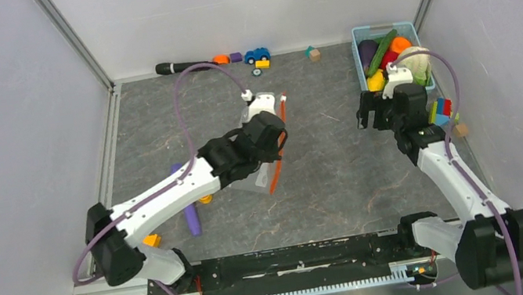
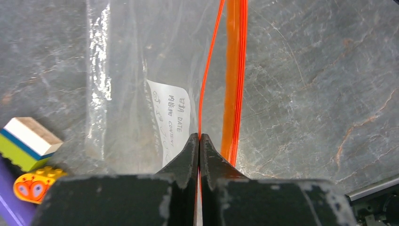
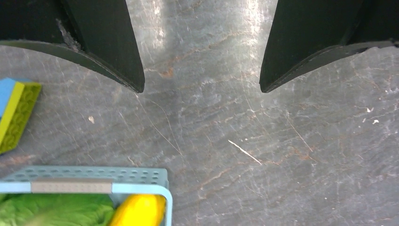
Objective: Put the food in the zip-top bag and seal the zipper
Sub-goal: Pick up the zipper food storage bag at the center of the board, then open the zipper of the food storage bag at the center of the board.
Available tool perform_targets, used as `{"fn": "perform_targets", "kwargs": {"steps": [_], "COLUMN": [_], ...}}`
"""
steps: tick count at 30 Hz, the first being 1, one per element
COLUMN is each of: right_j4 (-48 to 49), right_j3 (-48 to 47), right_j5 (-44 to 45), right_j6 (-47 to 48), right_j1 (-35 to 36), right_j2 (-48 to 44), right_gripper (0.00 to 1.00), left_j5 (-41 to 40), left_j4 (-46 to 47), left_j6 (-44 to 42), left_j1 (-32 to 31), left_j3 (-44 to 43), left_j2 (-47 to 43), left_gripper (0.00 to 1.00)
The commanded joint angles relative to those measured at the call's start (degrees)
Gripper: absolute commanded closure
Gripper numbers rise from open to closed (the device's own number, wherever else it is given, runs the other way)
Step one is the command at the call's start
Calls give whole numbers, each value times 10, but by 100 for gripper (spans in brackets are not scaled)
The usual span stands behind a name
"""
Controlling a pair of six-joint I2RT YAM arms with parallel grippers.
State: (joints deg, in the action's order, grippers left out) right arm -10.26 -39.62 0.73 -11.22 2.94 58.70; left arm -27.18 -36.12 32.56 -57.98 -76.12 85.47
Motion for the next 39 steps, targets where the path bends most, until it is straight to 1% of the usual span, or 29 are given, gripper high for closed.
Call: {"fn": "perform_targets", "kwargs": {"steps": [1, 3, 4, 7, 8, 9, 12, 15, 17, 19, 22, 23, 27, 31, 33, 35, 36, 39], "right_j4": [29, 32, 38, 114, 138, 148, 175, 249, 283, 299, 289, 290, 281, 254, 229, 212, 208, 213], "right_j3": [-62, -83, -89, -80, -79, -82, -102, -104, -109, -112, -126, -129, -157, -184, -196, -198, -197, -182], "right_j5": [-35, -25, -49, -201, -242, -264, -272, -288, -261, -202, -114, -98, -82, -34, -13, -11, 6, 12], "right_j6": [21, 22, 19, 1, -5, -2, 8, -51, -70, -84, -88, -88, -99, -100, -105, -112, -117, -123], "right_j1": [0, 0, 0, 16, 34, 62, 163, 239, 281, 314, 347, 355, 372, 392, 396, 396, 397, 400], "right_j2": [43, 64, 69, 69, 65, 62, 52, 58, 65, 72, 93, 101, 143, 187, 208, 219, 220, 217], "right_gripper": [2, 2, 2, 2, 2, 2, 2, 2, 2, 2, 2, 2, 2, 2, 5, 8, 9, 9], "left_j5": [-29, -31, -31, -27, -21, -14, 8, 13, 18, 27, 42, 43, 47, 61, 60, 55, 50, 34], "left_j4": [-15, -19, -19, -13, -10, -7, 6, 24, 37, 48, 63, 67, 66, 71, 70, 71, 70, 60], "left_j6": [17, 20, 22, 25, 28, 31, 33, 32, 32, 31, 25, 22, 17, 18, 21, 22, 23, 33], "left_j1": [24, 37, 43, 58, 63, 67, 72, 73, 73, 73, 73, 73, 73, 73, 73, 73, 73, 73], "left_j3": [29, 41, 47, 57, 58, 57, 57, 60, 63, 68, 80, 84, 87, 92, 95, 99, 101, 103], "left_j2": [-69, -99, -111, -136, -139, -142, -148, -152, -157, -164, -175, -177, -178, -180, -185, -189, -191, -192], "left_gripper": [98, 98, 97, 97, 97, 97, 97, 98, 98, 98, 98, 98, 98, 98, 98, 98, 98, 98]}}
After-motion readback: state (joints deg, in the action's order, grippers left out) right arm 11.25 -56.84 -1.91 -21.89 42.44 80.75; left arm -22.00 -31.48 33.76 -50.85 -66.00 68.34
